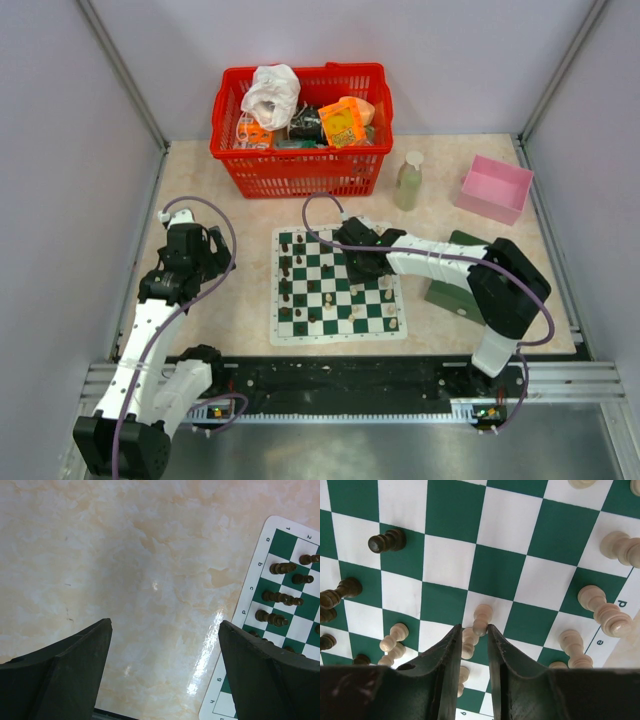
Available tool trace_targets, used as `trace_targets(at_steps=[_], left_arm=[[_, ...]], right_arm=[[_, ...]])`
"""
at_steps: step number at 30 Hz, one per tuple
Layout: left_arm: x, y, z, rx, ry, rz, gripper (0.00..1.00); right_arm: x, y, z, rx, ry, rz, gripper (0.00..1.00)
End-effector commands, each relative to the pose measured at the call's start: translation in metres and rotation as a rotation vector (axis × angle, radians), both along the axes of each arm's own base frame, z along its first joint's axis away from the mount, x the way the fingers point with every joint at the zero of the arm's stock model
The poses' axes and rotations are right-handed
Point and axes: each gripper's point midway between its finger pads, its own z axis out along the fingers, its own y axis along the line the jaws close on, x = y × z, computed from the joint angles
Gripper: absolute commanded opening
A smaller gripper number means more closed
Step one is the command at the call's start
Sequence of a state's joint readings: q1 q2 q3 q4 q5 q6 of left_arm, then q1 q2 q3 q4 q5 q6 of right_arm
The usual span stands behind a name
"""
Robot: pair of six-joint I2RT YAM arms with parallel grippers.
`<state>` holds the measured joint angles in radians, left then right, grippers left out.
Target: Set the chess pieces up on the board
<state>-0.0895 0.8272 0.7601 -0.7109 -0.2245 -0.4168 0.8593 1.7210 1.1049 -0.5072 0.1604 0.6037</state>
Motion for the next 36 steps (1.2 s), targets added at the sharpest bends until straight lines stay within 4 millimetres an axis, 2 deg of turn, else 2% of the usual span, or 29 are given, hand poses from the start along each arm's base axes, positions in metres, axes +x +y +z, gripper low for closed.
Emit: trace_targets(at_steps=[1,4,7,11,17,19,26,33,36], left_arm=[[0.006,-0.001,0.006,-0.001,-0.039,-0.004,0.93],[0.007,-0.001,0.007,-0.003,-0.041,-0.006,0.93],[0.006,-0.001,0.006,-0.002,-0.038,-0.005,0.93],[0.006,-0.001,0.006,-0.001,-0.039,-0.004,0.93],[0.007,-0.002,0.007,-0.003,-0.043,-0.009,0.93],[0.007,-0.001,0.007,-0.002,-0.043,-0.007,0.93],[0.006,-0.001,0.008,-0.003,-0.047,-0.005,0.93],[0.006,-0.001,0.007,-0.003,-0.045,-0.005,0.93],[0.006,-0.002,0.008,-0.006,-0.045,-0.007,0.93]], right_arm=[[0.003,-0.004,-0.002,-0.019,-0.01,-0.019,0.24],[0.006,-0.003,0.001,-0.026,-0.019,-0.016,0.23],[0.009,-0.002,0.004,-0.027,-0.029,-0.017,0.15],[0.016,-0.001,0.017,-0.025,-0.071,-0.016,0.14],[0.041,-0.002,0.048,-0.007,-0.17,-0.041,0.14],[0.051,-0.006,0.052,-0.003,-0.188,-0.059,0.14],[0.08,-0.022,0.05,0.003,-0.194,-0.131,0.14],[0.082,-0.029,0.035,0.003,-0.168,-0.146,0.14],[0.083,-0.026,0.031,0.023,-0.169,-0.147,0.14]])
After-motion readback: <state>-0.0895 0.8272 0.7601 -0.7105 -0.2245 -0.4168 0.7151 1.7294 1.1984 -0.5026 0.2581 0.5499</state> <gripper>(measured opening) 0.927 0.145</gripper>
